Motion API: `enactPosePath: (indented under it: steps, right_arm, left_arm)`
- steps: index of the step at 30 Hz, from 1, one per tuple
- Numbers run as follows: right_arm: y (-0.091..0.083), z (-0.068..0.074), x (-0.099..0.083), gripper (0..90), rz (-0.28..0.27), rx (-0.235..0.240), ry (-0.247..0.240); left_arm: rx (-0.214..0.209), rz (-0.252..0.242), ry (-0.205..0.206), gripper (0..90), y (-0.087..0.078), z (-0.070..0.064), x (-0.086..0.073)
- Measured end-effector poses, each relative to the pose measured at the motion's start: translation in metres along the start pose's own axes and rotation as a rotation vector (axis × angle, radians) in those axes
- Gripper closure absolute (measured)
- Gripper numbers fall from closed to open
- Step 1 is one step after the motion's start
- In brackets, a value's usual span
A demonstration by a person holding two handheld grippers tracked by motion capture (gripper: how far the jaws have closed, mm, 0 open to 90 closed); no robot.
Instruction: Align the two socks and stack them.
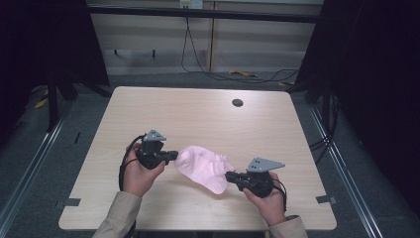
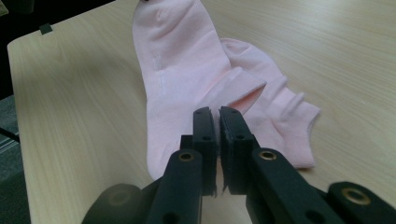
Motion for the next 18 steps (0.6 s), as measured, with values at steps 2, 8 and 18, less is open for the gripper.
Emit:
enactPosePath:
  steps: [2, 8, 18]
  right_arm:
    - [0.000, -0.002, 0.001, 85.6, -0.001, 0.000, 0.006]
    - [0.001, -0.006, 0.002, 85.6, -0.002, -0.006, 0.010]
    - [0.002, -0.013, 0.004, 85.6, -0.009, -0.014, 0.023]
  left_arm:
    - [-0.002, 0.010, -0.006, 90.0, 0.004, 0.002, 0.003]
    - [0.000, 0.017, -0.009, 90.0, 0.010, 0.004, 0.009]
    - [0.001, 0.021, -0.007, 90.0, 0.017, 0.005, 0.020]
Point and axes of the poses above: each handheld gripper's, and its own axes: y roughly forward along the jaws, x roughly out of its top, z roughly to its left, the point moved 6 cm from there along y, roughly forward along the jaws, and after that the axes turned 4 degrees about -x, right-handed, at the moved point
